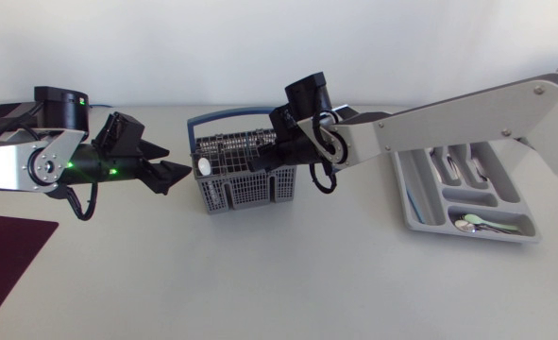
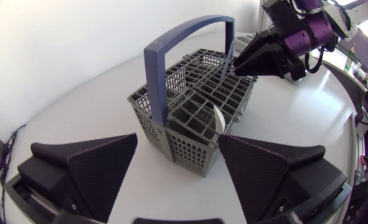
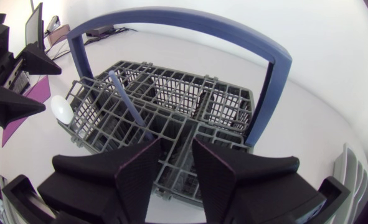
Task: Transfer all utensils from the basket to the drawer tray.
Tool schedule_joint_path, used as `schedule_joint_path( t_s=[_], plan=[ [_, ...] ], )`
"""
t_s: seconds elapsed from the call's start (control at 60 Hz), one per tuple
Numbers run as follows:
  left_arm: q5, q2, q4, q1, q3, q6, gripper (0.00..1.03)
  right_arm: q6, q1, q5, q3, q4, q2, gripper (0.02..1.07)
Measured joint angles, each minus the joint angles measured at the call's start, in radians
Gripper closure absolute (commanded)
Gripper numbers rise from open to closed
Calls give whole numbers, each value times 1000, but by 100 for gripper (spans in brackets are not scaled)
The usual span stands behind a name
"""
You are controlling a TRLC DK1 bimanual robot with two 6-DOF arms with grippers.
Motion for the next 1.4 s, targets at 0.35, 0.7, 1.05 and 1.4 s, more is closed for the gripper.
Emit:
schedule_joint_path(
  t_s=[0.35, 0.7, 1.05, 1.4],
  plan=[
    [15, 0, 11, 16, -16, 0, 12, -5, 25, 0, -90, 110, -59, 47],
    [59, 68, 52, 34, -13, -23, 12, -8, 47, 0, -107, 132, -59, 47],
    [119, 82, 158, 48, 7, -104, 54, -9, 47, 0, -107, 132, -59, 47],
    [152, 75, 234, 30, 6, -129, 100, -9, 47, 0, -107, 132, -59, 47]
  ],
)
